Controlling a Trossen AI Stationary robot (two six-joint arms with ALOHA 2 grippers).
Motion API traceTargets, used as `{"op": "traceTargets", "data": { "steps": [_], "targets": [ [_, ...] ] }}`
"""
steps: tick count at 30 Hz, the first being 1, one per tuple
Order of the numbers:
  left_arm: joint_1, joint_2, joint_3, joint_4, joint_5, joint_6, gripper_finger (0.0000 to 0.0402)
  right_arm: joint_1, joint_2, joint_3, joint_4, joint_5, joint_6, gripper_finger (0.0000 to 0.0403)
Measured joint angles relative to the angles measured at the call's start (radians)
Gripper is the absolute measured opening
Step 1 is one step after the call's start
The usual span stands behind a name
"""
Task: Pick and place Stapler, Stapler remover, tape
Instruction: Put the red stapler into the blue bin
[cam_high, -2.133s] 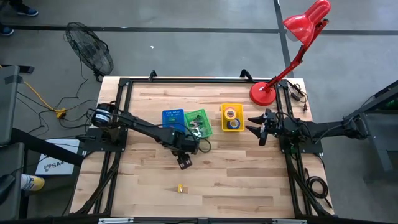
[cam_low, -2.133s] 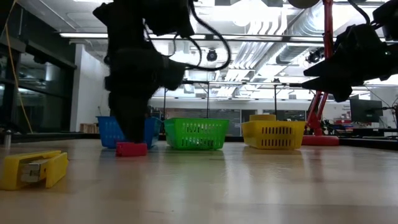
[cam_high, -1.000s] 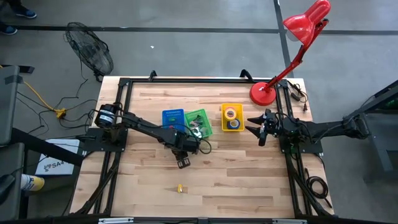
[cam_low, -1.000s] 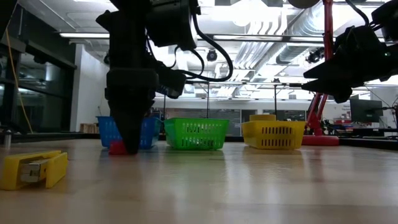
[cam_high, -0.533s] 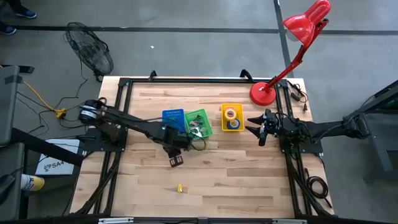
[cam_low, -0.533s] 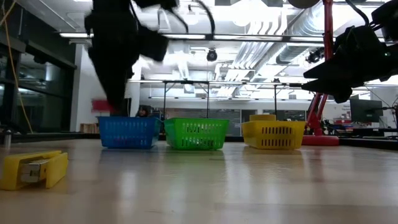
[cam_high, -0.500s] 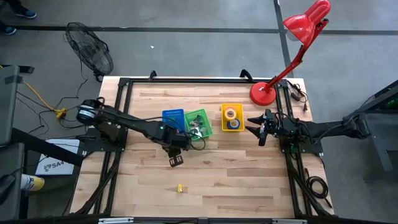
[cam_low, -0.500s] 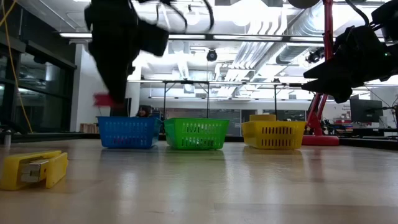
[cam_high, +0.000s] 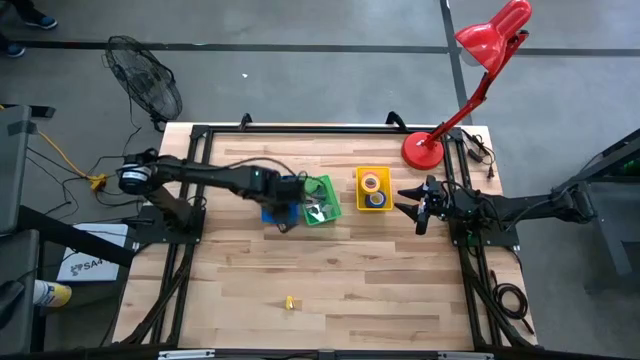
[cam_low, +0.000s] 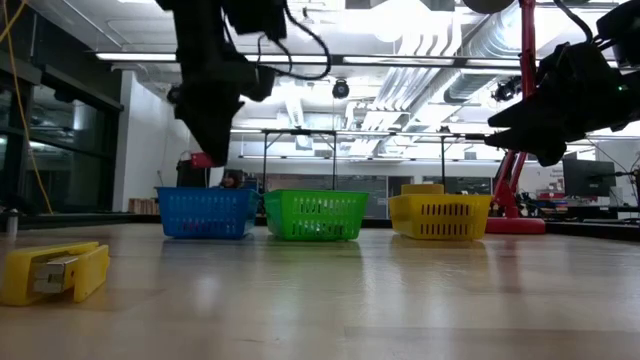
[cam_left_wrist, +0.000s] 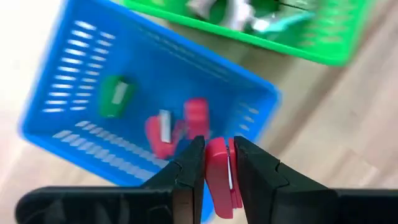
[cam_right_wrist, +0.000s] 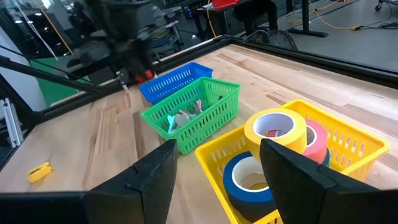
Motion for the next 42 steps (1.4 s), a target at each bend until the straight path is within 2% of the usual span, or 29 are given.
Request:
{"op": "traceTargets", "data": {
  "steps": [9,17,23,34,42],
  "targets": [
    [0.177,0.040,0.001,-0.007,-0.022,0.164,0.0070,0.000,0.000,0.000,-0.001,0.000,0.000,0.0220],
    [0.213,0.134,0.001,0.002,0.025,0.403,0.0070,0.000,0.000,0.000,-0.001,0.000,0.000,0.0220],
    [0.217,0.188,0.001,0.009,-0.009,0.400,0.0070,0.000,0.000,0.000,-0.002,0.000,0.000,0.0220],
    [0.225,0.247,0.001,0.030,-0.005,0.397,0.0071,0.000,0.000,0.000,-0.002,0.000,0.000,0.0220],
    [0.225,0.247,0.001,0.038,0.011,0.401,0.0129,0.000,0.000,0.000,-0.002,0.000,0.000,0.0220]
  ]
}}
